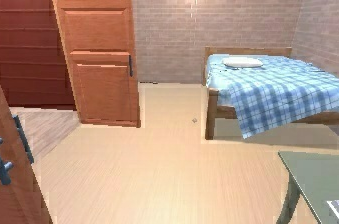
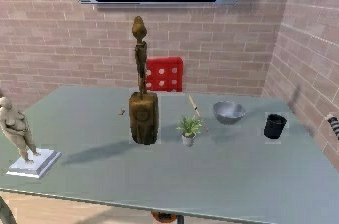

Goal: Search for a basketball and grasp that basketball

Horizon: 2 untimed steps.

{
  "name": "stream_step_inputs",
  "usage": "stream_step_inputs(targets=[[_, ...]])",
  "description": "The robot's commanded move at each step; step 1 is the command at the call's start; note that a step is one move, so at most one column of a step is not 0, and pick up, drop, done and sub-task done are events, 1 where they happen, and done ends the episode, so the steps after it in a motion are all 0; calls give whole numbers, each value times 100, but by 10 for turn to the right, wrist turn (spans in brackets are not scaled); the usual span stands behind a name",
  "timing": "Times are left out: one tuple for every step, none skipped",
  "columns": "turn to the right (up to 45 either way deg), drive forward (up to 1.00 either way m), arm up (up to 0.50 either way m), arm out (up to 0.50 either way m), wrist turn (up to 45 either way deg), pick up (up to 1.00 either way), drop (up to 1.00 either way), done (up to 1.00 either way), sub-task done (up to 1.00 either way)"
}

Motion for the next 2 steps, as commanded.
stream_step_inputs(targets=[[0,0,-30,0,0,0,0,0,0],[0,0,0,0,0,100,0,0,0]])
